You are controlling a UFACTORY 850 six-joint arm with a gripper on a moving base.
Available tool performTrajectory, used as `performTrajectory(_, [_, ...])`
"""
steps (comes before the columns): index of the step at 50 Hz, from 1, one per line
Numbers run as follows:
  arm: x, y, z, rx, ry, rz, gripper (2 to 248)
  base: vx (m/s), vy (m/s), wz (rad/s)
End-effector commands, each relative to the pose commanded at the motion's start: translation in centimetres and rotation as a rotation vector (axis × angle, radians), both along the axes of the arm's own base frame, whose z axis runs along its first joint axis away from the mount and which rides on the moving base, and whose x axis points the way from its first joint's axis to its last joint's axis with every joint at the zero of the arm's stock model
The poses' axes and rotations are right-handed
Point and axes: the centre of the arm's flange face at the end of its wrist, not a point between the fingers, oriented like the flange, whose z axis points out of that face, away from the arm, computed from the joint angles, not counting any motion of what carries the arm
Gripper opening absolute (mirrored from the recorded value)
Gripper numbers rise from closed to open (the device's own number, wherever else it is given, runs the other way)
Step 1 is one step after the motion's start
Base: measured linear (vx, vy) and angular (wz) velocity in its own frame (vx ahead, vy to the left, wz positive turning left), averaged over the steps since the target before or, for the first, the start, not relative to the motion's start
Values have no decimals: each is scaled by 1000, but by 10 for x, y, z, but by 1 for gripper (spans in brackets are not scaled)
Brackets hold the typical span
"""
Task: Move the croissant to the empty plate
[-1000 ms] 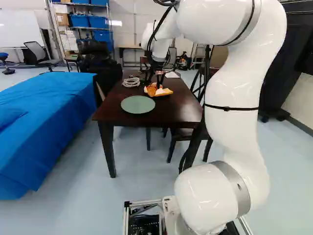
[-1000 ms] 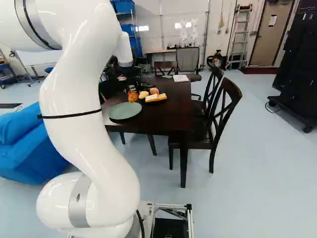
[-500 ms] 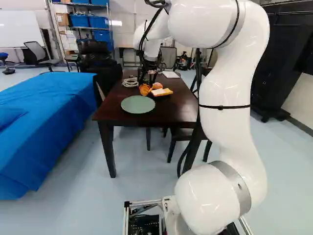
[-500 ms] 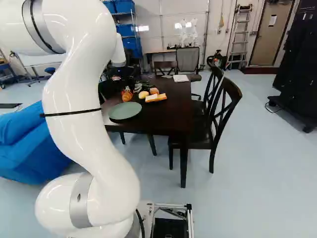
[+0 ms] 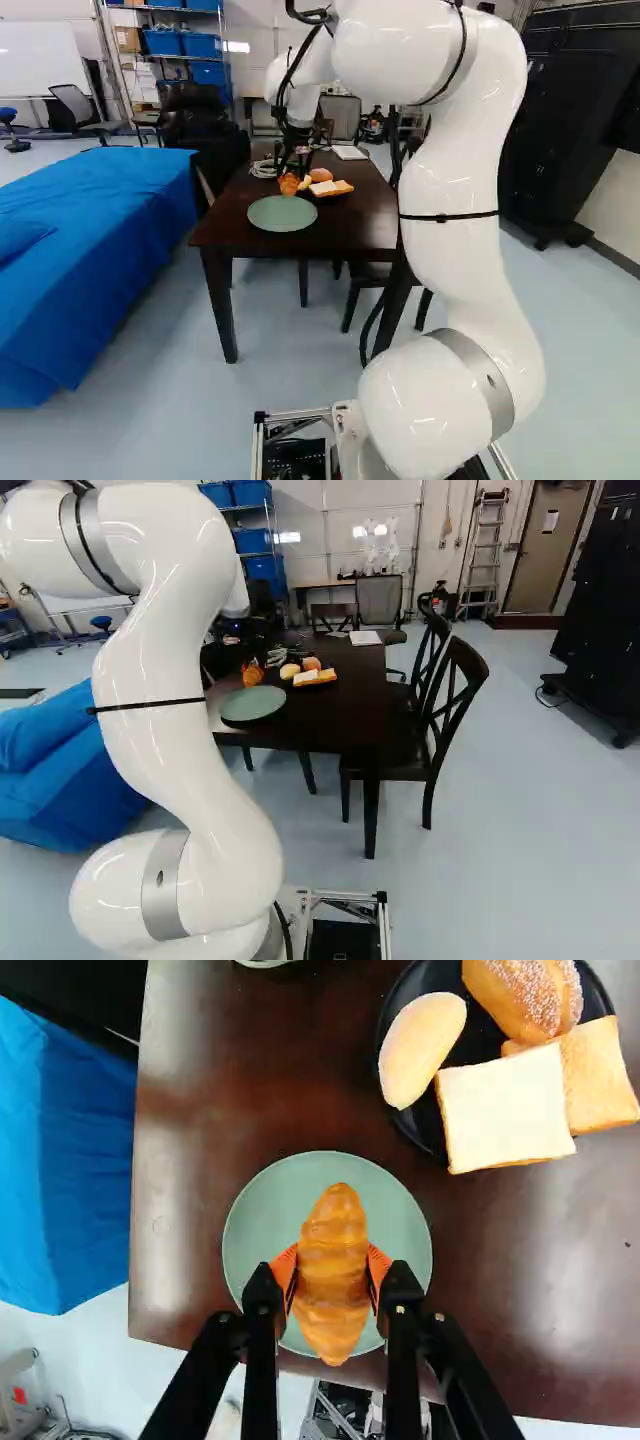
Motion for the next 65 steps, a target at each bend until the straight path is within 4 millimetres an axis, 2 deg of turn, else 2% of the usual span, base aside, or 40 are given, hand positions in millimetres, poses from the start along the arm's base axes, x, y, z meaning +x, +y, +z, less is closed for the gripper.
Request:
performTrajectory(45, [20,5,-66,-21,87,0,103,0,0,0])
performTrajectory(65, [20,5,-66,-21,87,0,103,0,0,0])
